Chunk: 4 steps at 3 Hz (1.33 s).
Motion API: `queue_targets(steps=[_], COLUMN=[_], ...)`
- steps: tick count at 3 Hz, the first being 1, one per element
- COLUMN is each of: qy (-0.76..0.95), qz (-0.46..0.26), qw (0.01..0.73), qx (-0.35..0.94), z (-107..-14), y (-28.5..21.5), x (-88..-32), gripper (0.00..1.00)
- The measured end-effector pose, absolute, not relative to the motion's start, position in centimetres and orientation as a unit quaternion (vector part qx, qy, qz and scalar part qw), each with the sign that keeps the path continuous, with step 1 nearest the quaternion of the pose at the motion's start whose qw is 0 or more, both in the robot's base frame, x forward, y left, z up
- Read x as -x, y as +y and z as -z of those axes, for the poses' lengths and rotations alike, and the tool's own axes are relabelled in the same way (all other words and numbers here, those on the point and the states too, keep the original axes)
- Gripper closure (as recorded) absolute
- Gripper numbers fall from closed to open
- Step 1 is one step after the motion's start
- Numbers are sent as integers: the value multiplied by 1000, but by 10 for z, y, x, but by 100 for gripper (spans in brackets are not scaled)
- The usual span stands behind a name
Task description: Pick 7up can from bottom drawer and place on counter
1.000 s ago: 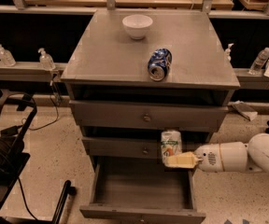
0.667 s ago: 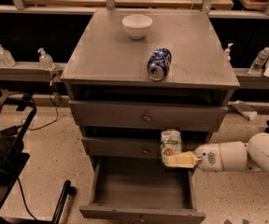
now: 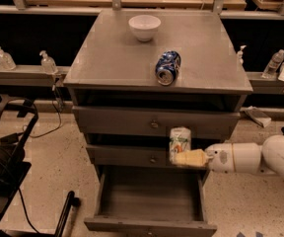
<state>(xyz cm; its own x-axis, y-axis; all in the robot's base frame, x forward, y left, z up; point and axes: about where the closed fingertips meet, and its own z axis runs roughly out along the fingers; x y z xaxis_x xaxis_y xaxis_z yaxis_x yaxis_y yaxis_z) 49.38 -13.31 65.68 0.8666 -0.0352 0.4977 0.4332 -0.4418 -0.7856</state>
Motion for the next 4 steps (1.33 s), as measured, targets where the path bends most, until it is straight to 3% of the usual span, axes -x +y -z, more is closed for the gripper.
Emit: queue_targets(steps=[4], qy=[-178], qz=[207], qw=[553], qx=[787], z=[-789], y=[-83], x=[-515], gripper=[100])
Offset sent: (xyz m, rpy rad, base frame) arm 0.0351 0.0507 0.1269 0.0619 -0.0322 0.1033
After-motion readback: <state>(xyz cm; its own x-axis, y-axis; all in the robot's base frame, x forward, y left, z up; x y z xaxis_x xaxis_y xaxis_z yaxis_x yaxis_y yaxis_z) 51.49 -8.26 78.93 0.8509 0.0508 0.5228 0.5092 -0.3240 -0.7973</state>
